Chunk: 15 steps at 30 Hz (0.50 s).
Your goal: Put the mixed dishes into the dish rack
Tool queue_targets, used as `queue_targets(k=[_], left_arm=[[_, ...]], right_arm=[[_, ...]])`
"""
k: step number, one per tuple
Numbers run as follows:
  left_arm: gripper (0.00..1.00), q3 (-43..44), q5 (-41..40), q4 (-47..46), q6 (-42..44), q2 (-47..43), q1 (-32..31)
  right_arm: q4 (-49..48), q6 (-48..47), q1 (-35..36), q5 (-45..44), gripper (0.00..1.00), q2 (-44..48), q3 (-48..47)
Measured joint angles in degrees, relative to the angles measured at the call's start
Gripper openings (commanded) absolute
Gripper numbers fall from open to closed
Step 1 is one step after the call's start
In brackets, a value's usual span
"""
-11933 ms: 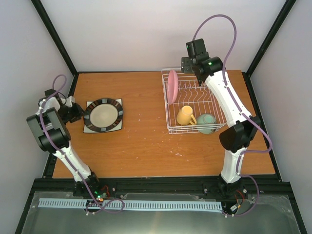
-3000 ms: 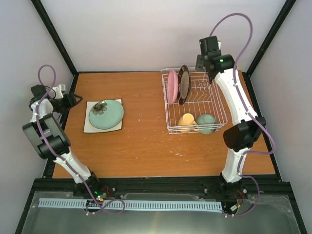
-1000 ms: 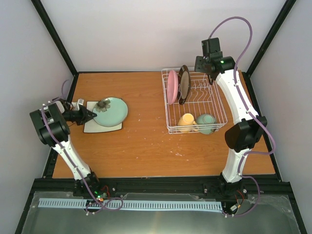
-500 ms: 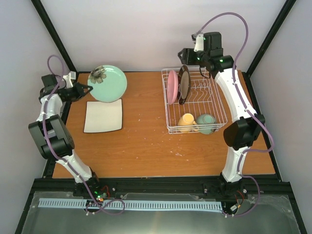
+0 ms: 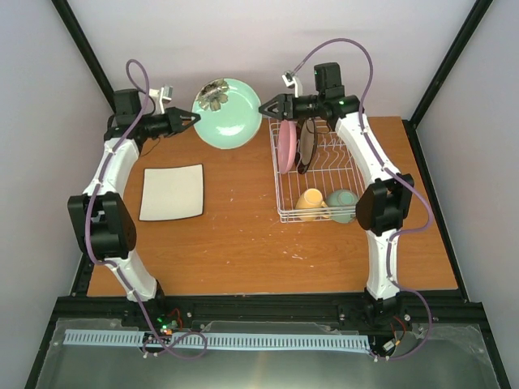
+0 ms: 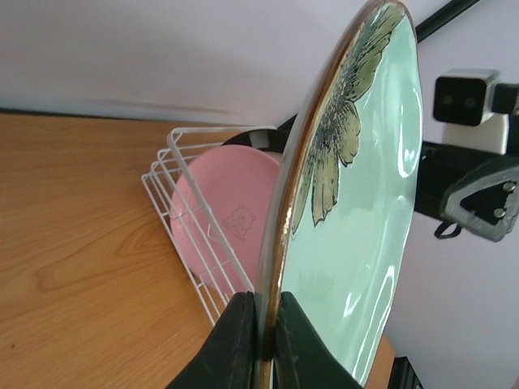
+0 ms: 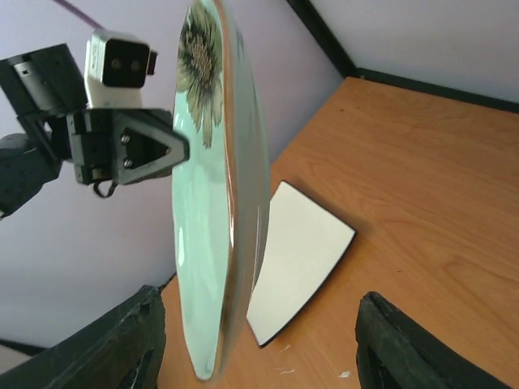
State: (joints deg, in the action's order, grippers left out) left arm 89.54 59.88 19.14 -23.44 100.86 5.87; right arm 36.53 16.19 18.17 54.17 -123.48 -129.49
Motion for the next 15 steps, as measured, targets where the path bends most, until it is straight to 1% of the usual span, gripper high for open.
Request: queue_targets(k=[3,10,15], left_arm=[[0.01,2.08,0.11,-0.85,-1.07,0.83,-0.68],[0.01,2.38,-0.5,-2.86,-3.63,3.41,-2.49],[0.01,5.03,-0.52,-3.3,-5.14,6.19,-4.15]], right_arm=[[-1.01,1.01,-0.09,3.13,0.64,0.0,1.18],[-3.48,3.93,0.0,7.61,0.63,-0.02,2.51],[-6.16,6.93,-0.28,8.48,0.63,-0.9,2.49]])
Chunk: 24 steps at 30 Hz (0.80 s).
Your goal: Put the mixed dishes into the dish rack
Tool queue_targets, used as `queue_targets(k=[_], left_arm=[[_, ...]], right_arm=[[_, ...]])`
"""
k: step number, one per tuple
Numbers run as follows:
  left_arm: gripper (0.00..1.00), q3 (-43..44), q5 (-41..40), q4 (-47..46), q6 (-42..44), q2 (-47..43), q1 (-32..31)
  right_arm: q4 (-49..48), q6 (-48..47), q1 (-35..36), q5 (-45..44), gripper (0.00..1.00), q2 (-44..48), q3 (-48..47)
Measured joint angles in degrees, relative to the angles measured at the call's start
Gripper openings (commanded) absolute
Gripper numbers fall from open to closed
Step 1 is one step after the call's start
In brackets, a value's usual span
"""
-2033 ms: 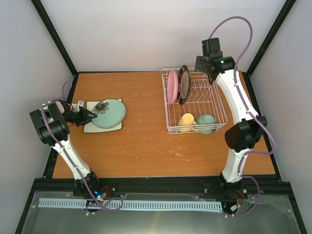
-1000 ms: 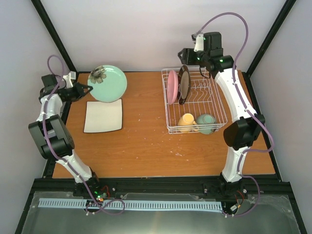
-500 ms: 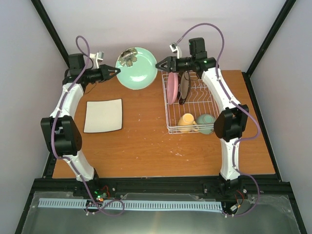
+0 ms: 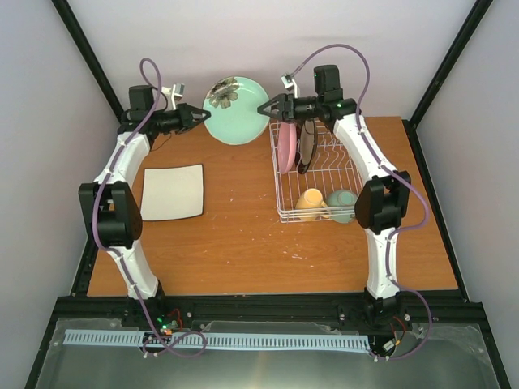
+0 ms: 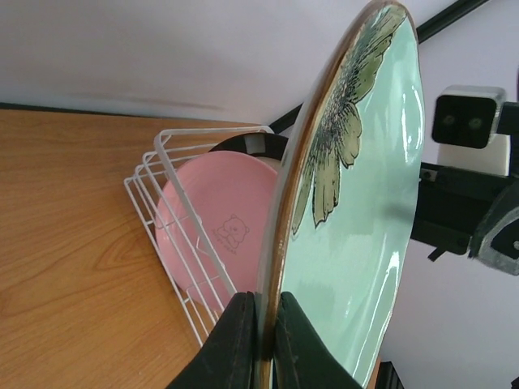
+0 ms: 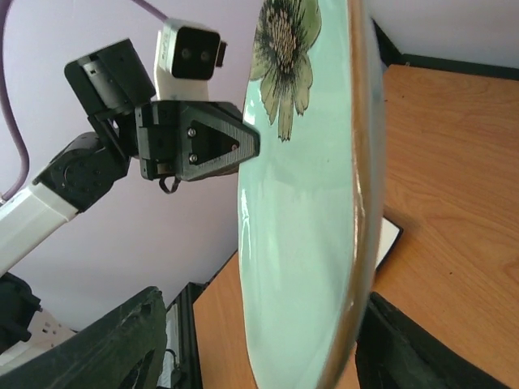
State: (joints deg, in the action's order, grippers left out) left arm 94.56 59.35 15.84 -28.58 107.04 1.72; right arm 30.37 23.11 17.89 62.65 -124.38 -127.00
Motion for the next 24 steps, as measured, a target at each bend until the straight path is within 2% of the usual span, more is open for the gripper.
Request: queue_targets(k=[5,7,8,10,11,13,15,18,24], left_arm=[[0.01,2.71,0.11,-1.33,-1.09,2.03,-2.12],[0.01,3.63,0.0,-2.08,-1.55,2.75,-3.34],[0.01,3.76,0.42,-2.62,-1.92,3.02,-3.37],[0.01,4.26,1.01,-3.13,-2.54,3.43,-3.37],[0.01,4.48,1.42,-3.48,-2.78,3.61,-3.37],[0.01,5.01,2.73,-4.66,-2.75,3.87,-3.37],[0.01,5.81,1.84,-5.09,-2.47,3.8,-3.8],[0.13,5.86,1.11,-5.05,-2.14,4.72,-4.04],[0.58,6.51,0.66,-2.51,-1.68,5.09,-4.35]], right_arm=[[-1.4,1.4,0.83,1.46,0.6,-2.05,0.0],[-1.44,1.66,1.7,2.05,0.54,-2.38,0.0],[-1.38,1.86,1.66,1.95,0.44,-2.38,0.0],[-1.81,1.97,1.55,2.03,0.1,-2.38,0.0],[-1.88,2.29,1.44,1.88,0.04,-2.38,0.0],[-1.2,3.93,1.16,-2.05,0.03,-2.47,0.0],[-1.73,4.13,0.55,-2.16,0.03,-3.06,0.0],[-0.55,3.37,0.55,-2.95,0.03,-3.1,-0.42],[2.62,-0.33,1.46,-6.21,0.03,-3.13,-0.81]])
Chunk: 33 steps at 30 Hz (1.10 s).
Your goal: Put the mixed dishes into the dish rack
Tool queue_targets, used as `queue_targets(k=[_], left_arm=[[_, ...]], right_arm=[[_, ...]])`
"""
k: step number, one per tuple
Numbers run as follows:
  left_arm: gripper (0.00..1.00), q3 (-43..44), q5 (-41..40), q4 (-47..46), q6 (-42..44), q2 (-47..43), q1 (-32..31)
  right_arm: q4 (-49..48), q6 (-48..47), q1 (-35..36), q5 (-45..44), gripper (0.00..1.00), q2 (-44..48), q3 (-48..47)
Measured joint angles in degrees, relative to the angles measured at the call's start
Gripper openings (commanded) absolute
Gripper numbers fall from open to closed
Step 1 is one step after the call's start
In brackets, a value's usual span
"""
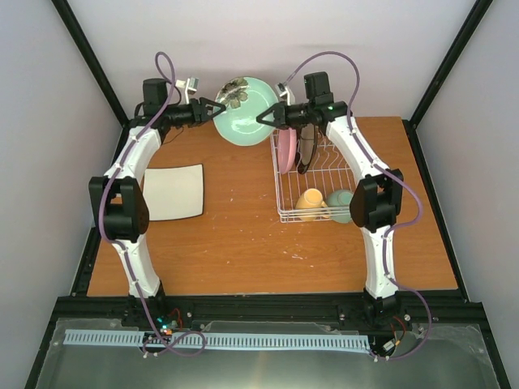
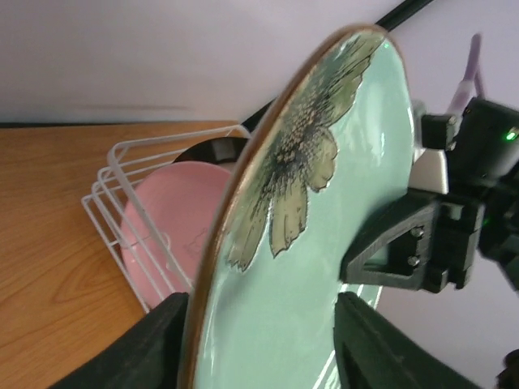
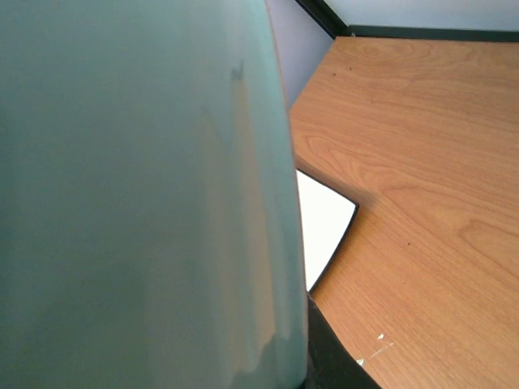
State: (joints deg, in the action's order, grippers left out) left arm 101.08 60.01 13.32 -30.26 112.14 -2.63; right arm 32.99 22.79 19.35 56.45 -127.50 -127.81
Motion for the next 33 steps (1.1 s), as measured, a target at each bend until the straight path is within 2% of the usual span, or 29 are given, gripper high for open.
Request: queue_targets(k=[1,2,3,4,11,16,22,28,33], left_arm=[[0.65,0.33,-0.33,0.7,0.61,0.0,-0.11],[0.84,0.92,-0.79,1.57,0.92,0.13,-0.31],[0.98,1.51,-1.25,2.4,1.64,0.22,-0.46],[0.99,2.14,-1.68,3.48,2.58,0.33,-0.63],[1.0,8.09,-10.08,10.03,7.61,0.85,-1.4],[1.0,9.31,-23.56,11.74,11.23,-0.07,-1.4],[1.0,5.6,-42.82,10.43,13.49,-5.95,-1.38],[1.0,4.48,-53.18,9.11,14.56,-8.37,-1.27],[1.0,2.45,-57.33,9.31,14.95,-7.76,-1.25]], right_arm=[[0.61,-0.48,0.22,-0.59,0.03,0.0,0.0],[1.29,-0.94,0.42,-1.18,0.03,0.0,0.0],[1.86,-1.27,0.59,-1.75,0.03,0.0,0.0],[2.25,-1.53,0.66,-2.25,0.03,0.0,0.0],[5.18,-3.17,0.48,-6.82,0.03,0.02,-0.02],[6.73,-3.43,-0.07,-10.45,0.03,0.02,-1.09],[8.94,-4.57,-0.57,-16.37,0.03,0.33,-9.07],[10.64,-8.17,-1.03,-28.09,0.03,8.0,-8.63],[10.36,-9.49,-2.34,-43.17,0.03,20.9,3.45]])
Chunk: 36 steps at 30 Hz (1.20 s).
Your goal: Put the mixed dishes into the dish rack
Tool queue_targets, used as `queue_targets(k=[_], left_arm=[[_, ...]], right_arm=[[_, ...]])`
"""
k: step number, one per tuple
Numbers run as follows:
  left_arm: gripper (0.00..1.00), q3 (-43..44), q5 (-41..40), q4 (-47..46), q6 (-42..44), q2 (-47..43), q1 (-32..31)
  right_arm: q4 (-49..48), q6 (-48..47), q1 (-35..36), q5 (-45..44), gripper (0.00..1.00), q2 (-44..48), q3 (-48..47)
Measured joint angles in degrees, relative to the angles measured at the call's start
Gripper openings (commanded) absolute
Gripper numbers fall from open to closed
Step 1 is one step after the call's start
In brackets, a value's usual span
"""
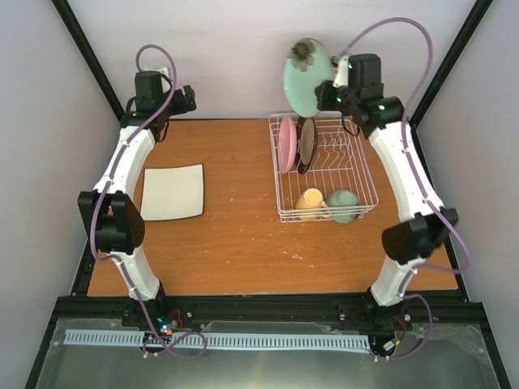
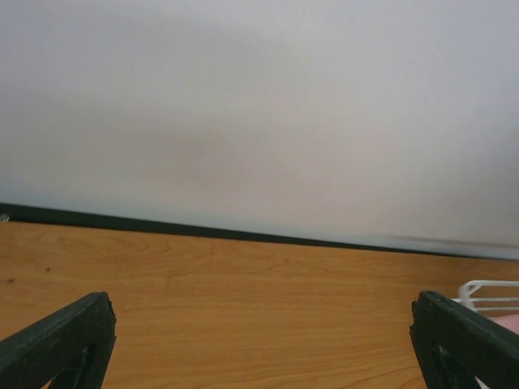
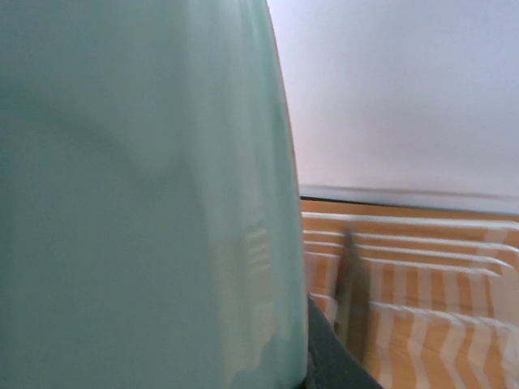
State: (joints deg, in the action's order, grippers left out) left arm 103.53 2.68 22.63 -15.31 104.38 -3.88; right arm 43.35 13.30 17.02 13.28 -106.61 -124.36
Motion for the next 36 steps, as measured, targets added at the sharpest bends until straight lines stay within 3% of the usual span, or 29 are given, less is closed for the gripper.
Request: queue_targets(k=[5,11,24,36], left_arm=[[1.0,-2.27,-1.9,0.11,0.04,1.25,0.0],[1.0,-2.67,-2.16,0.11,0.02,2.95,0.0],[1.0,-5.81,-2.19,0.11,-0.02,3.13,0.0],[1.0,-6.73,-3.72,0.66,0.07,3.13,0.02]], right_arm=[[-0.81,1.7,-3.37,-14.08,0.03,11.39,15.08],[2.36,4.04,-6.56,-22.14,0.03,12.37,21.38],[3.69,5.11,-6.75,-20.87,0.03,10.1,29.05],[1.84,1.79,-6.82,-18.23,0.03,3.91,30.14]])
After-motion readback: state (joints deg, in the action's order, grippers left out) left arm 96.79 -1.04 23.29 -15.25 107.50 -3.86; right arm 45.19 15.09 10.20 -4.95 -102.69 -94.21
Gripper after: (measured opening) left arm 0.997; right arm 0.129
